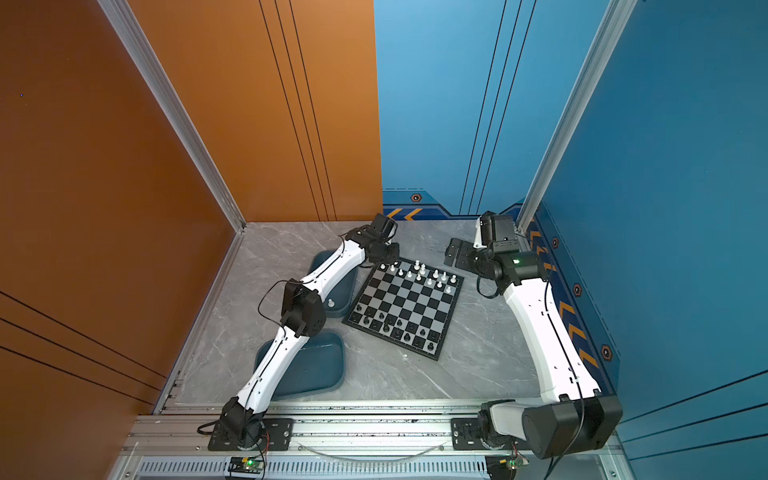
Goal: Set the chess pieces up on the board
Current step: 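Raise the left gripper and move it back over the teal tray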
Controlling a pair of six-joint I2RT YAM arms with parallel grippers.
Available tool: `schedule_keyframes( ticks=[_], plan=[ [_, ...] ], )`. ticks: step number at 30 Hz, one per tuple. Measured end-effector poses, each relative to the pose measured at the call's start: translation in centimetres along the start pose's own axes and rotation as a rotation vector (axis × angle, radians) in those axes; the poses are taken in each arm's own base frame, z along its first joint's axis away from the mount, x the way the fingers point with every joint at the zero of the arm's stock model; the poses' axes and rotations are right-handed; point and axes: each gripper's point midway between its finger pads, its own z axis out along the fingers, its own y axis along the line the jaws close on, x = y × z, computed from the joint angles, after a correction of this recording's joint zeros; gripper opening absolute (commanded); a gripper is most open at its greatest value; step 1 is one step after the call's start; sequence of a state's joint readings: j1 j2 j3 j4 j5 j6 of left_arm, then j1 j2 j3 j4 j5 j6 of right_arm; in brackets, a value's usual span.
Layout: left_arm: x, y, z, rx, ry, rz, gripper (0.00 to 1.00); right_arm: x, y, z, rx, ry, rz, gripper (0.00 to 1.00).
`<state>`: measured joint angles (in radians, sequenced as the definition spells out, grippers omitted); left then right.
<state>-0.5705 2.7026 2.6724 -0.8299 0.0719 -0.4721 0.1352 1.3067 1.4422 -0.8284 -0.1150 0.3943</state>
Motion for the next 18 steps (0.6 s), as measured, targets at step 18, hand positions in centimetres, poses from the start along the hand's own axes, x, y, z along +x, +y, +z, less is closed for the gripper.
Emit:
schedule_keyframes(
  ticks=[18],
  plan=[
    [-4.6, -2.2, -7.3, 0.068, -0.124, 0.010, 0.34, -0.6, 0.5, 0.7, -0.030, -0.008, 0.008, 1.00]
  ],
)
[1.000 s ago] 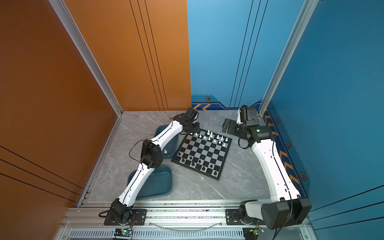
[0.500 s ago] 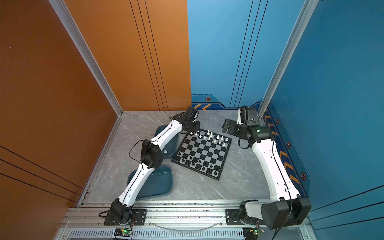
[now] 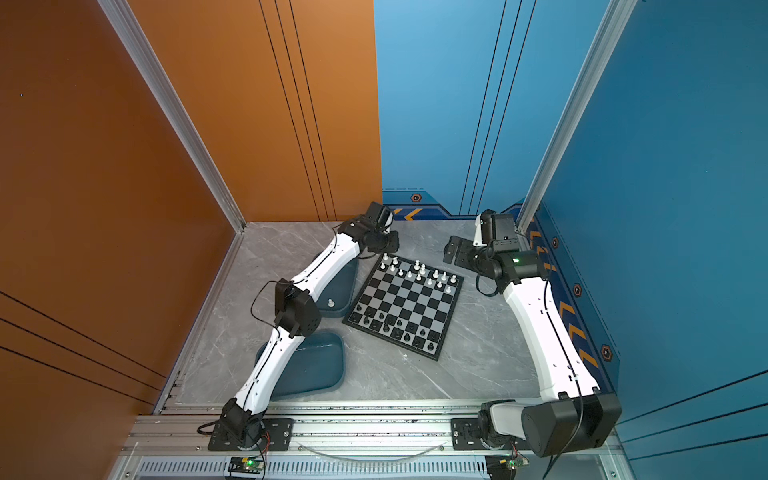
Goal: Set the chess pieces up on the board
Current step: 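Raise the left gripper and move it back over the teal tray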
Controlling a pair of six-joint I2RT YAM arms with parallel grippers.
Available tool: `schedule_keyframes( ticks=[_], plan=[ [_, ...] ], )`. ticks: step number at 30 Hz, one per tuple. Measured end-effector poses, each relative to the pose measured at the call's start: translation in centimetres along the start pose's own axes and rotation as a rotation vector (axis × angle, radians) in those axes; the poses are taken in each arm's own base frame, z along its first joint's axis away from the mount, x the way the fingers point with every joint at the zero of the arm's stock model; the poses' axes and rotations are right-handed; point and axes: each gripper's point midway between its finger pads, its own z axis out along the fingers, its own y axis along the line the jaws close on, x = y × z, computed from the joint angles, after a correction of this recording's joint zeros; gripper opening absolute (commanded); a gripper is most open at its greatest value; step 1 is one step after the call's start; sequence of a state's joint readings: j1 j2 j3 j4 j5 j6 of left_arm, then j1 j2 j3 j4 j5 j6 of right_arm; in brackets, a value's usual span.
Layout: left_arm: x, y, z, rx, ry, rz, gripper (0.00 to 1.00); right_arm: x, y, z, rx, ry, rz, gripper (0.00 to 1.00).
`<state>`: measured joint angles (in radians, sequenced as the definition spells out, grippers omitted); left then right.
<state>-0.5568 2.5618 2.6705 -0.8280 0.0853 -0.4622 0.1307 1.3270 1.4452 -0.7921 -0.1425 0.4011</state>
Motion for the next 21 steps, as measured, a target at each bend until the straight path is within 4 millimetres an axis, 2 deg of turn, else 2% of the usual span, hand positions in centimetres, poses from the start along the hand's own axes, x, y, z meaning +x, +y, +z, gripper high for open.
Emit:
schedule_keyframes(
  ticks=[3, 6, 8, 10, 13, 16, 19, 21],
  plan=[
    [-2.7, 0.4, -5.0, -0.002, -0.063, -0.007, 0.36, 0.0, 0.2, 0.9, -0.008, 0.017, 0.000, 1.00],
    [-4.7, 2.7, -10.7, -0.040, -0.120, -0.021, 0.36, 0.0, 0.8, 1.7, -0.016, 0.030, -0.008, 1.00],
    [-4.7, 5.0, -14.0, -0.084, -0.134, -0.028, 0.37, -0.2, 1.5, 2.2, -0.028, 0.035, -0.020, 1.00],
    [-3.3, 7.8, -16.4, -0.138, -0.114, -0.046, 0.38, -0.2, 2.6, 2.8, -0.047, 0.042, -0.036, 1.00],
    [1.1, 12.1, -17.8, -0.212, -0.027, -0.086, 0.40, -0.1, 4.2, 3.8, -0.075, 0.056, -0.061, 1.00],
    [7.7, 15.3, -17.0, -0.276, 0.126, -0.113, 0.41, 0.2, 6.1, 4.9, -0.106, 0.079, -0.087, 1.00],
    [13.7, 16.8, -15.5, -0.315, 0.282, -0.115, 0.41, 0.8, 8.0, 6.1, -0.135, 0.104, -0.113, 1.00],
    [16.6, 17.3, -14.9, -0.329, 0.356, -0.107, 0.41, 1.0, 9.2, 6.7, -0.150, 0.113, -0.127, 1.00]
  ],
)
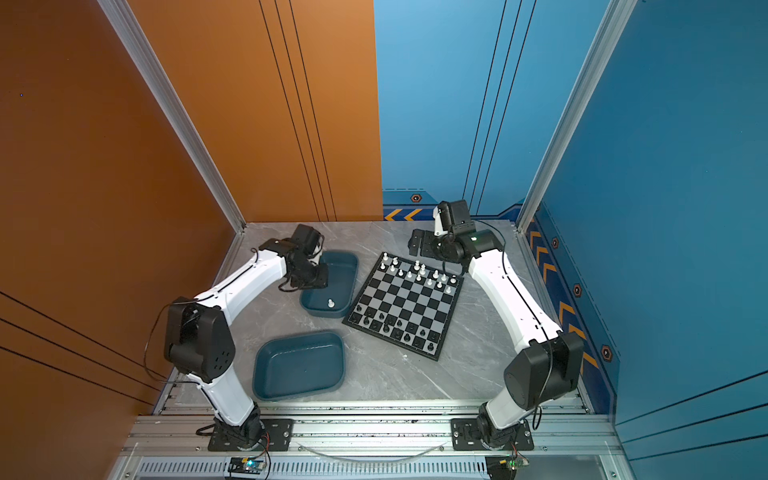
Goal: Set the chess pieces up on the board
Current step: 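Raise the left gripper and move it back over the teal tray, then lower the left gripper into the tray and close on the last white pawn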
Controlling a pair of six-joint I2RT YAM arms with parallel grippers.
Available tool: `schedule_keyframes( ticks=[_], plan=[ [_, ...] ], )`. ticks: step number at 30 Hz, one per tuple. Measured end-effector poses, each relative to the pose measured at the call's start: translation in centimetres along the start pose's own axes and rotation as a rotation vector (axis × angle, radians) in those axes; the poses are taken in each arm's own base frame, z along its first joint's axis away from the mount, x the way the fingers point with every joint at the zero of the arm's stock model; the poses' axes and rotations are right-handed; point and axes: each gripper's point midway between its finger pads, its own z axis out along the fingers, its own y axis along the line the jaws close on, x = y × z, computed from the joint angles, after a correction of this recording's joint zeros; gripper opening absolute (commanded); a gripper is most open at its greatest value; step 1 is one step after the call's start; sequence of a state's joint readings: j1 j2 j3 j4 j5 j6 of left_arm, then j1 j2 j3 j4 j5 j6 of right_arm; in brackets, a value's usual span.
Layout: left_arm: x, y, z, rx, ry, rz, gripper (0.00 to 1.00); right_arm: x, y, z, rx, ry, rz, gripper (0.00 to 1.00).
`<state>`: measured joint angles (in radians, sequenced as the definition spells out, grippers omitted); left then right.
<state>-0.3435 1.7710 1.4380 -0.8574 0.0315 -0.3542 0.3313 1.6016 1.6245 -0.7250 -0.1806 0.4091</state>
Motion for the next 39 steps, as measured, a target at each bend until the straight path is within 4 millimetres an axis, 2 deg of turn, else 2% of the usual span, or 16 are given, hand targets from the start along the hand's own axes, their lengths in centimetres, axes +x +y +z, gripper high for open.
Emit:
schedule_keyframes(
  ticks=[3, 8, 21, 29, 39],
  plan=[
    [1.6, 0.0, 1.0, -0.005, 0.043, 0.019, 0.45, 0.2, 1.4, 0.7, -0.019, 0.012, -0.022, 1.00],
    [1.9, -0.5, 1.9, 0.016, 0.044, 0.027, 0.46, 0.4, 2.7, 0.7, -0.036, 0.014, -0.038, 1.00],
    [2.4, -0.2, 6.8, -0.006, 0.125, 0.037, 0.37, -0.1, 2.0, -0.2, 0.019, -0.030, -0.032, 1.00],
    [0.9, -0.7, 6.7, 0.005, 0.095, 0.044, 0.32, -0.1, 1.7, -1.6, 0.036, -0.055, -0.032, 1.00],
    [0.9, -0.7, 6.7, 0.005, 0.094, 0.047, 0.28, 0.5, 1.2, -1.3, 0.047, -0.038, -0.030, 1.00]
  ],
)
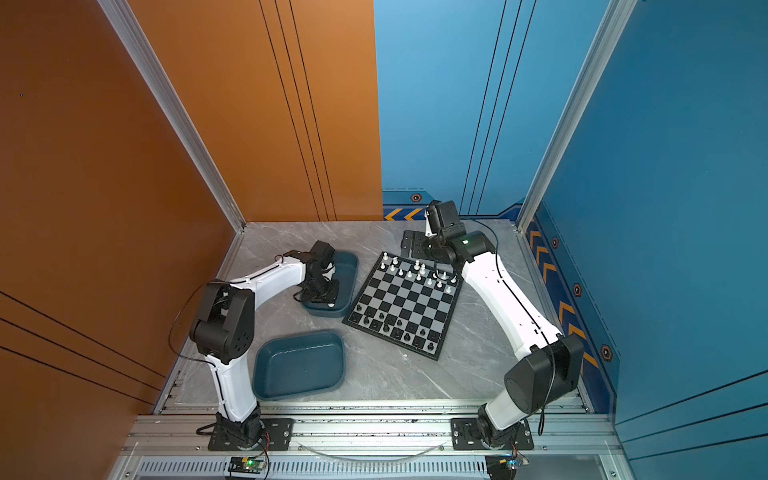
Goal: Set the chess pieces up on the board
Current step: 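Lower the left gripper into the tray and close on the last white pawn, then carry the white pawn with the left gripper to the far rows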
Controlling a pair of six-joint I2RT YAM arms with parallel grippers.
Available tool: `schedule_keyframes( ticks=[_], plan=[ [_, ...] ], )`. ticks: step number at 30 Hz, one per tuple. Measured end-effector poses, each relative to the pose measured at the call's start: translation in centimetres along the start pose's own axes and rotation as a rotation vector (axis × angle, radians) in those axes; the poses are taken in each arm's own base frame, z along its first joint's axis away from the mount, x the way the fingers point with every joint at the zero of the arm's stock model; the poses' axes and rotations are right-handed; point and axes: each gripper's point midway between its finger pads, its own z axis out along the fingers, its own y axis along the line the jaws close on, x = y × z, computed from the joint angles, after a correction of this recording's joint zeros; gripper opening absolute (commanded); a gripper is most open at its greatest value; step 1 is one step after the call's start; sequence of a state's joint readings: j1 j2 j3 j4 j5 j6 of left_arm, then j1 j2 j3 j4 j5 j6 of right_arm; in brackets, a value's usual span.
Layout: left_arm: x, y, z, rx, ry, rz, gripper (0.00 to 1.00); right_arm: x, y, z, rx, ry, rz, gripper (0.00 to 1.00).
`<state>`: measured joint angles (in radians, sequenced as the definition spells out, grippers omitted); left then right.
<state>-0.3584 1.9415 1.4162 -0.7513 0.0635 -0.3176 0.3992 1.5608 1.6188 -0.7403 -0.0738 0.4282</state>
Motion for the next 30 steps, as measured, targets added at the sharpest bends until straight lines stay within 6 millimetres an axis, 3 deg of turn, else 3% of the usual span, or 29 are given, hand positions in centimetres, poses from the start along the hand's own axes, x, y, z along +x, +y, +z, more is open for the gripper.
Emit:
schedule_keyframes(
  ticks=[11, 18, 22, 25, 30],
  plan=[
    [0.0, 0.0, 0.0, -0.001, 0.000, -0.001, 0.08, 0.4, -0.2, 0.2, 0.005, 0.012, 0.001, 1.00],
    [-0.1, 0.0, -0.6, -0.011, 0.005, 0.000, 0.03, 0.6, -0.3, -0.4, 0.003, 0.006, 0.001, 1.00],
    [-1.9, -0.7, -3.0, -0.024, -0.035, 0.012, 0.02, 0.4, -0.2, -1.0, -0.004, -0.009, 0.000, 1.00],
    [-4.1, -1.7, -5.9, -0.027, -0.101, 0.028, 0.02, 0.3, -0.1, -1.6, -0.008, -0.019, -0.001, 1.00],
    [-7.5, -5.3, -11.3, -0.005, -0.233, 0.085, 0.03, 0.5, -0.6, -2.3, -0.004, -0.026, 0.005, 1.00]
  ],
)
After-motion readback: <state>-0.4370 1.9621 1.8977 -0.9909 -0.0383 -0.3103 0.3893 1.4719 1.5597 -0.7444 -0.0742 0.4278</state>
